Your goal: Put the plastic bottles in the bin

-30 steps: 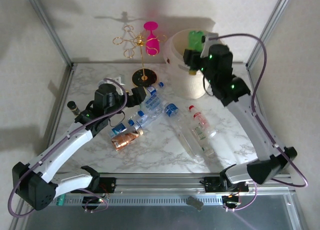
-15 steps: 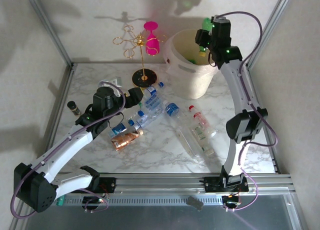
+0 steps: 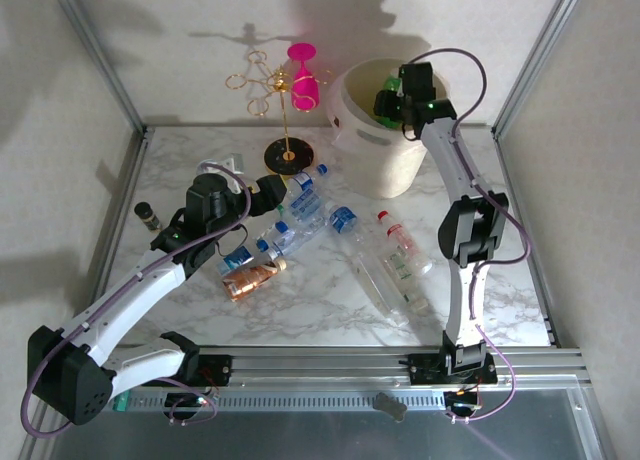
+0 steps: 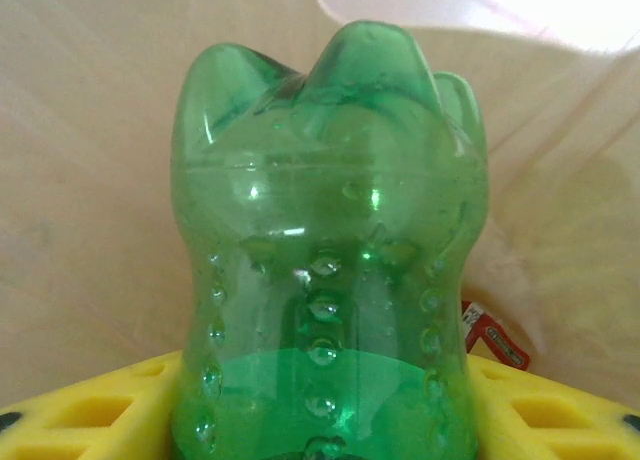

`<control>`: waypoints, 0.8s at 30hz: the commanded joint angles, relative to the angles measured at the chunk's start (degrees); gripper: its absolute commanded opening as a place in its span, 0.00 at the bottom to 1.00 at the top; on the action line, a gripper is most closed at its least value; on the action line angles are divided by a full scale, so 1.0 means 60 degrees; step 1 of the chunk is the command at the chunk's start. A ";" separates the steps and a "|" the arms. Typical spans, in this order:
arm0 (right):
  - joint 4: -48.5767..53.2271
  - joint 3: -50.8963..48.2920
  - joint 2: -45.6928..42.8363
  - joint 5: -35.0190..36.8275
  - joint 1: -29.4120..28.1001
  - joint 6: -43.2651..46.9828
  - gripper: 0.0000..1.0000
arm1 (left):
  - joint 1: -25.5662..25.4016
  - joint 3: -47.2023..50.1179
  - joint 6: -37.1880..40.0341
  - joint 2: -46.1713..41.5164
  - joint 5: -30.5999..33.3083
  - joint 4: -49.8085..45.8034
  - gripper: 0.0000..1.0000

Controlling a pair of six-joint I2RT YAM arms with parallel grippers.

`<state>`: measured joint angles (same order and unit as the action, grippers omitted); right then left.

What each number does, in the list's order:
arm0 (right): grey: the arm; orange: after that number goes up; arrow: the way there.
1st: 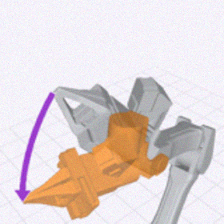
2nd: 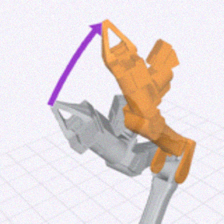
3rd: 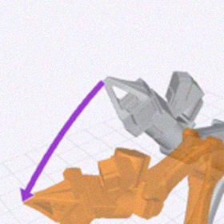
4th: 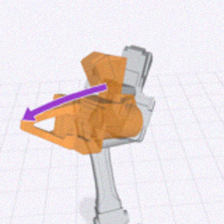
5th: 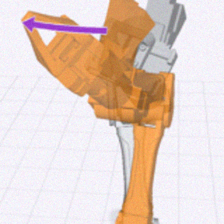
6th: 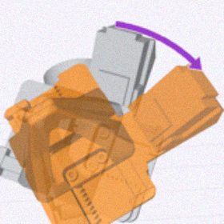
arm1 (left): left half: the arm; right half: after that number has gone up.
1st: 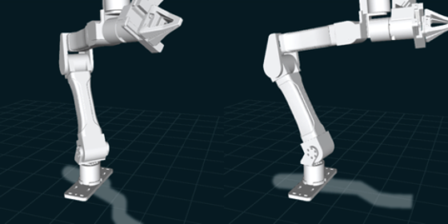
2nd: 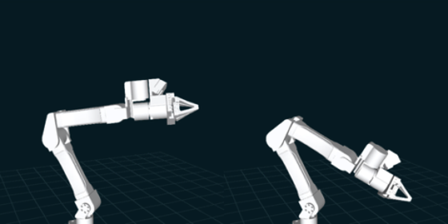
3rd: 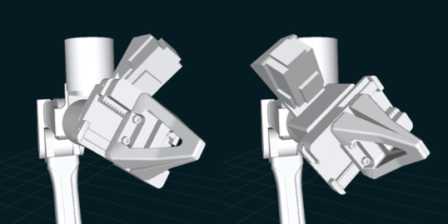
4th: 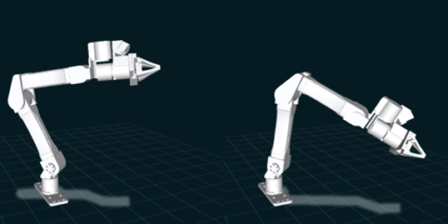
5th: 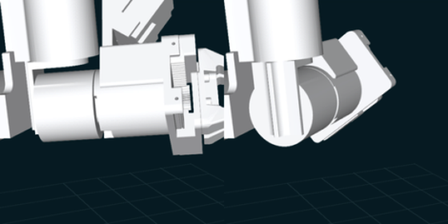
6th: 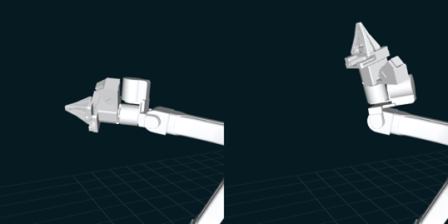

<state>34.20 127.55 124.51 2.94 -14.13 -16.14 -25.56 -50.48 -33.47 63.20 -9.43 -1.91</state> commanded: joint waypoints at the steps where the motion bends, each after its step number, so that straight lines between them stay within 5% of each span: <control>1: 0.0167 0.0198 0.0238 -0.0138 -0.0015 0.0006 0.64 | -0.0002 -0.0024 0.0005 -0.0001 0.0012 0.0258 0.95; 9: 0.0266 0.0236 -0.0124 0.0112 -0.0013 0.0123 0.83 | -0.0004 -0.0039 0.0029 -0.0022 0.0107 0.0230 0.96; 24: 0.0262 -0.0546 -0.2656 -0.0045 -0.0383 0.0153 0.79 | -0.0404 -0.0317 0.0058 -0.0299 0.0222 -0.0205 0.97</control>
<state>35.86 125.84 114.08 2.90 -14.68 -15.64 -26.52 -50.52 -33.45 63.09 -9.08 -2.20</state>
